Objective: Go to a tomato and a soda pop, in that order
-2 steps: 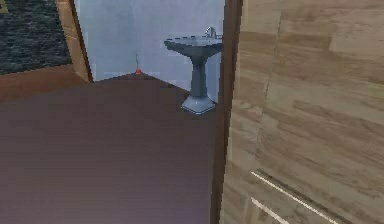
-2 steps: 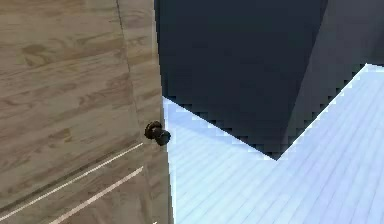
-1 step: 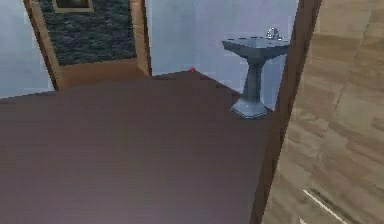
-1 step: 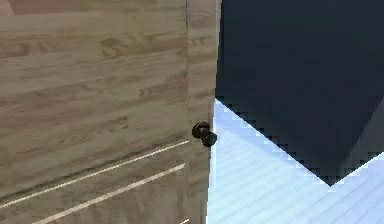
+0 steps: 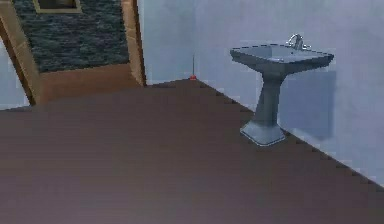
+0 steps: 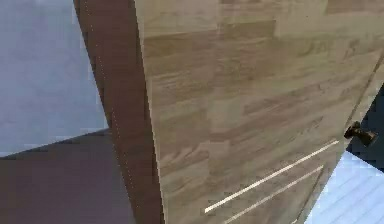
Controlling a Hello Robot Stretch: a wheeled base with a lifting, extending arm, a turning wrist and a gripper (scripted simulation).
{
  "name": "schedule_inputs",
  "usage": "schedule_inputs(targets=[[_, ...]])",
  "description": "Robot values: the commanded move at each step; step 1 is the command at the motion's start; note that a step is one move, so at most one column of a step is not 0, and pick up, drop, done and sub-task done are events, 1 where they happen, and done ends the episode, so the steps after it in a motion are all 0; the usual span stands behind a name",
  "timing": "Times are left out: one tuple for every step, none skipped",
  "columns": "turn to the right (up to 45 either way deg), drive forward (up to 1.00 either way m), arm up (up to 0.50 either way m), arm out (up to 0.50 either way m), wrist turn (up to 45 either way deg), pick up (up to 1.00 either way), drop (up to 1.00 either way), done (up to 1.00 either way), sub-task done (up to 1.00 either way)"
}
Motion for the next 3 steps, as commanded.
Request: schedule_inputs(targets=[[-30.0, 0.0, 0.0, 0.0, 0.0, 0.0, 0.0, 0.0, 0.0], [0.0, 1.0, 0.0, 0.0, 0.0, 0.0, 0.0, 0.0, 0.0], [0.0, 1.0, 0.0, 0.0, 0.0, 0.0, 0.0, 0.0, 0.0]])
